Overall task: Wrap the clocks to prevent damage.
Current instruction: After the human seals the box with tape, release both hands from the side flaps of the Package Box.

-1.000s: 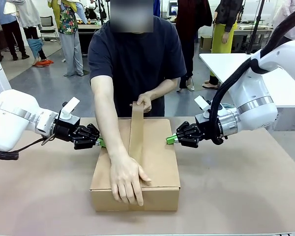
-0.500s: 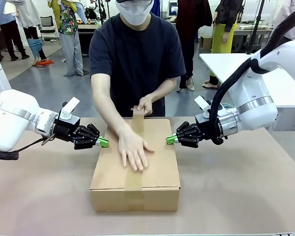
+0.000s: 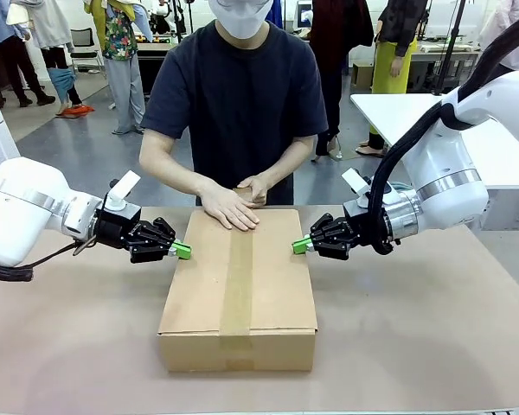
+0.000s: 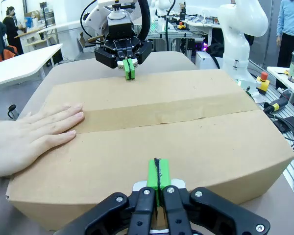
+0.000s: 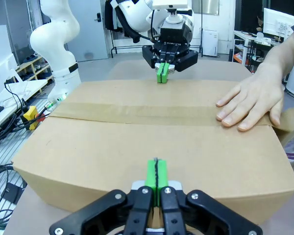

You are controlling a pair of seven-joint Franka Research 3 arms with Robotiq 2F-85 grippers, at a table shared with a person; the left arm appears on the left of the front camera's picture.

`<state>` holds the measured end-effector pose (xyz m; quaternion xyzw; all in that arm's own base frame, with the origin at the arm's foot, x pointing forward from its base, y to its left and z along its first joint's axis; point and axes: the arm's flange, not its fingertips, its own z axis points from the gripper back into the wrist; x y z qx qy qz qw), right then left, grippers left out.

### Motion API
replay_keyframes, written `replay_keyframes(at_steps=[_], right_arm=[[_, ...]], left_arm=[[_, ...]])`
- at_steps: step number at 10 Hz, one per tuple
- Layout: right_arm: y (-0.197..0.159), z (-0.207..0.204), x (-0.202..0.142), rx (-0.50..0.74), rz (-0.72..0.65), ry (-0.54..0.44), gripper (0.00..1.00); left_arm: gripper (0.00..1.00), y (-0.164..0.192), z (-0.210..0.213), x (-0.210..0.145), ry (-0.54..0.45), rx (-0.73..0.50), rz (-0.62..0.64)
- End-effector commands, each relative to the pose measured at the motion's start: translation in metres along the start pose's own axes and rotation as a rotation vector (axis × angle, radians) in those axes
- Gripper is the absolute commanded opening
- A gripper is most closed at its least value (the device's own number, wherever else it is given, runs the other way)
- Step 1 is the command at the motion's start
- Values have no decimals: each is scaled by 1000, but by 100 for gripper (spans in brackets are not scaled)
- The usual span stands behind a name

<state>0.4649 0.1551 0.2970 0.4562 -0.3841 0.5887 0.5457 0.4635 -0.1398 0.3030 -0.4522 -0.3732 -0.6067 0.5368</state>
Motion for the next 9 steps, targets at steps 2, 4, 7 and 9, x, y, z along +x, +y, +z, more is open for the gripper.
replay_keyframes(at_steps=[2, 4, 7, 9], right_arm=[[3, -6, -3, -22, -7, 2, 1], [3, -6, -3, -22, -7, 2, 1], [3, -6, -3, -22, -7, 2, 1], [3, -6, -3, -22, -7, 2, 1]], left_arm=[[0, 0, -2, -2, 2, 10, 4], [0, 0, -2, -2, 2, 10, 4], [0, 0, -2, -2, 2, 10, 4], [0, 0, -2, -2, 2, 10, 4]])
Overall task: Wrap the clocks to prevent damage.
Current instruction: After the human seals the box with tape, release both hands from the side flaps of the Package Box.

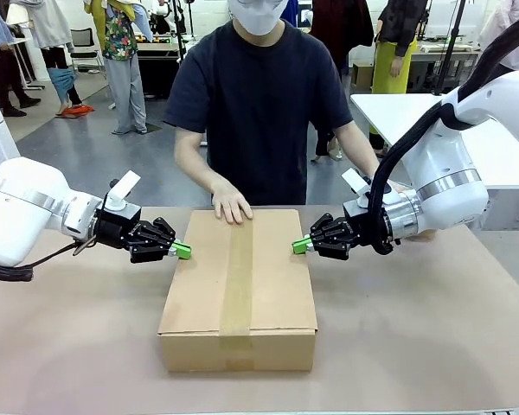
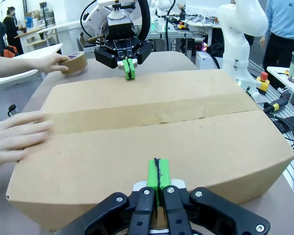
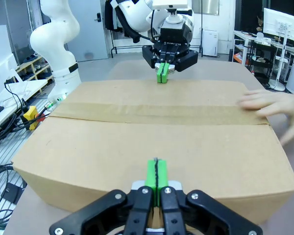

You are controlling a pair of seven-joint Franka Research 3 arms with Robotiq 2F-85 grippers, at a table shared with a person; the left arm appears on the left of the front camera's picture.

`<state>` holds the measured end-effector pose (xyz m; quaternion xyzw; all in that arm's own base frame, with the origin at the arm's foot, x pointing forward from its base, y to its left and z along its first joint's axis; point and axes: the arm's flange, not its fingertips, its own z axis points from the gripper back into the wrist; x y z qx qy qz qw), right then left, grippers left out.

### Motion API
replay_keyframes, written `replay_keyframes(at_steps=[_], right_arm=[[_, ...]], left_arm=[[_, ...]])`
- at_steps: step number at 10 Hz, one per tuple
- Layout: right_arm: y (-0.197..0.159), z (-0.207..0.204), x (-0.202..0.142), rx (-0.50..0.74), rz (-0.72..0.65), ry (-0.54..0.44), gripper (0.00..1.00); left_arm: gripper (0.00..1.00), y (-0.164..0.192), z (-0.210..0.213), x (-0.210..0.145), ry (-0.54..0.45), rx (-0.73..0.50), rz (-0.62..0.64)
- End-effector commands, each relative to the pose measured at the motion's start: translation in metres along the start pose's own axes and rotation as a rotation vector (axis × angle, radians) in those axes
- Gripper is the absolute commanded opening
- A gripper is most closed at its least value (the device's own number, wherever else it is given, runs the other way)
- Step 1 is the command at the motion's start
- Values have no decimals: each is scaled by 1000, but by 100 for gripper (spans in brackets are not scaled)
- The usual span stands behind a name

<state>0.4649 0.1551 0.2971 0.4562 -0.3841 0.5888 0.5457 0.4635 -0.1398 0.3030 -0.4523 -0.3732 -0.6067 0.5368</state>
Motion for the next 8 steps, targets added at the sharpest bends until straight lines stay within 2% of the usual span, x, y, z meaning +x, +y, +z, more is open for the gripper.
replay_keyframes(at_steps=[1, 7, 8], right_arm=[[3, -6, -3, -22, -7, 2, 1], [0, 0, 0, 0, 0, 0, 1], [14, 11, 23, -21, 20, 110, 1]], left_arm=[[0, 0, -2, -2, 2, 10, 4], [0, 0, 0, 0, 0, 0, 0], [0, -5, 17, 33, 84, -10, -3]])
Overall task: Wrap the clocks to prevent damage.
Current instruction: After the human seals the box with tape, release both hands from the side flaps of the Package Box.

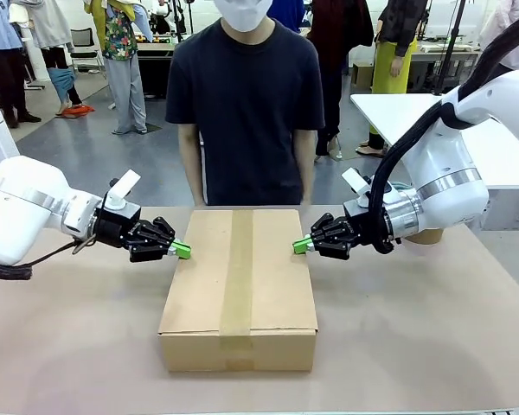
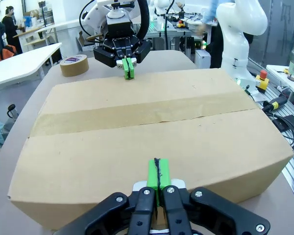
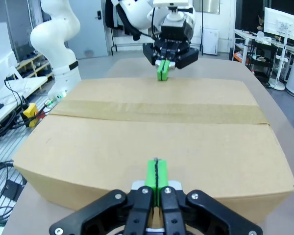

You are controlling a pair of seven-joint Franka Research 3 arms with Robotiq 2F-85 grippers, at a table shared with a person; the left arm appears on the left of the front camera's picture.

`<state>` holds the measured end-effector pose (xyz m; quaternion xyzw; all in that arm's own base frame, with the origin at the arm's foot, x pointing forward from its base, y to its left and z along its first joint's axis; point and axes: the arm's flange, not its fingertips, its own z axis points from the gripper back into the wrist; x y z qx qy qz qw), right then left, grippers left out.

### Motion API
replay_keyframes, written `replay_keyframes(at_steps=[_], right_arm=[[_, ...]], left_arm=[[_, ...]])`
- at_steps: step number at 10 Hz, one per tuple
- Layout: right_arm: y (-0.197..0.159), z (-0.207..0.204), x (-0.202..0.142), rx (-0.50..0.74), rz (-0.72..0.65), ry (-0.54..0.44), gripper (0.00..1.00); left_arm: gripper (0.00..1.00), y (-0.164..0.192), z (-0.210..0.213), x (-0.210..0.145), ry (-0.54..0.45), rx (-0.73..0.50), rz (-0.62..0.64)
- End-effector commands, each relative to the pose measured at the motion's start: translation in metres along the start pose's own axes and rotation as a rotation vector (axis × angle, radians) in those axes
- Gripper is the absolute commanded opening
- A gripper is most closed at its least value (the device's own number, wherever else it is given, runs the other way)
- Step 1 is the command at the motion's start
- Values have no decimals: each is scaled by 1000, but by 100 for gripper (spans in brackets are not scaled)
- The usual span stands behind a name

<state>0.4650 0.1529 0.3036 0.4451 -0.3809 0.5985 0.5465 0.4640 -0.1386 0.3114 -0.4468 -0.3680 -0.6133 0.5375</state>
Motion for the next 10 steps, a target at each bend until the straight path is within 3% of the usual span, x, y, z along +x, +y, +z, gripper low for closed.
replay_keyframes(at_steps=[1, 2, 5, 7, 10], right_arm=[[32, 21, 45, -38, -2, 208, 1], [54, 38, 79, -91, 13, 290, 1], [128, 84, 178, -239, -77, 566, 1], [155, 95, 220, -341, -51, 588, 1], [149, 100, 215, -344, -23, 569, 1]], left_arm=[[0, -15, 33, 61, 170, -5, 6], [0, -27, 52, 96, 272, -48, 27], [0, -65, 111, 185, 465, 15, 60], [0, -89, 129, 220, 504, 103, 27], [0, -87, 131, 219, 496, 83, 29]])
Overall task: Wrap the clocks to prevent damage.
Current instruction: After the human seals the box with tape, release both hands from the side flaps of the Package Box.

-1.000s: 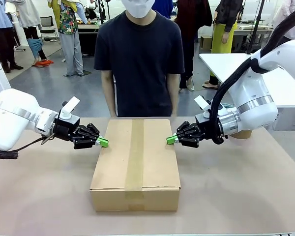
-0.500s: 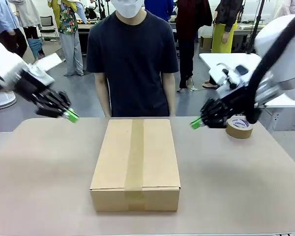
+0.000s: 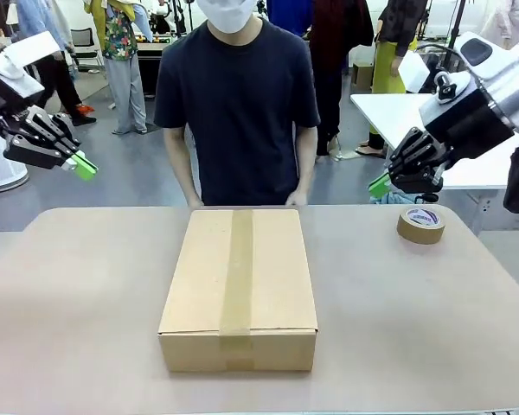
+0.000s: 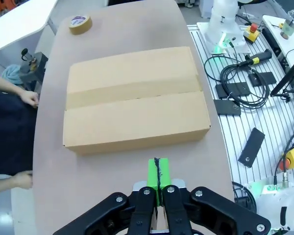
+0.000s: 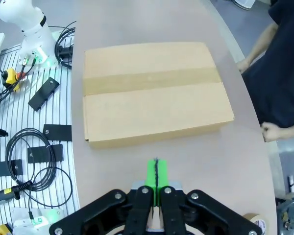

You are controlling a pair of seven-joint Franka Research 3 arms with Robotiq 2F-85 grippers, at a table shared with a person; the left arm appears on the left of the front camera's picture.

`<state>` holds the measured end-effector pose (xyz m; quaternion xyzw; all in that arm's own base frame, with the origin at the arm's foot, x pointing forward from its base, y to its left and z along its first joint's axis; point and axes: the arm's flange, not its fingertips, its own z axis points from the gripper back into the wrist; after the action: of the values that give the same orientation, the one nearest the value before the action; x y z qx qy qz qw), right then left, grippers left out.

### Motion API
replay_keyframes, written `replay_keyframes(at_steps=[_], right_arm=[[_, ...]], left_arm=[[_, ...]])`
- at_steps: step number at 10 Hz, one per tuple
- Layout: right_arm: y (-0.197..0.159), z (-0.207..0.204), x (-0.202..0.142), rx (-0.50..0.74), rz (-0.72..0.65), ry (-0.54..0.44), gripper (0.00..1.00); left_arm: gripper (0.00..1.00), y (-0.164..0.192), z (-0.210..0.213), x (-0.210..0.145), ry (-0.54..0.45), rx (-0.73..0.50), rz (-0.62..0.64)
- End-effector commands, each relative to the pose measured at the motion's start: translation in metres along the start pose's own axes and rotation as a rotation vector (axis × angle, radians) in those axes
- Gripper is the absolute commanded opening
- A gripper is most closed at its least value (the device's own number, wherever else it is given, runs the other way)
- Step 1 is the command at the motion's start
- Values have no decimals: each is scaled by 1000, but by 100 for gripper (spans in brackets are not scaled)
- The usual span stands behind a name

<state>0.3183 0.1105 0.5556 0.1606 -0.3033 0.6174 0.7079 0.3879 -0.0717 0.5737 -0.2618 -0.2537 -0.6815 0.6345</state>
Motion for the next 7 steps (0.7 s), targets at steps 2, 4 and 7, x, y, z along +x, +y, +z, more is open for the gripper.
replay_keyframes(at_steps=[2, 4, 7], right_arm=[[-7, -11, -7, 10, 4, -7, 1], [-7, -11, -7, 10, 4, -7, 1], [-7, -11, -7, 10, 4, -7, 1]], left_arm=[[0, 5, -10, -4, 10, -17, 13], [0, 5, -10, -4, 10, -17, 13], [0, 5, -10, -4, 10, -17, 13]])
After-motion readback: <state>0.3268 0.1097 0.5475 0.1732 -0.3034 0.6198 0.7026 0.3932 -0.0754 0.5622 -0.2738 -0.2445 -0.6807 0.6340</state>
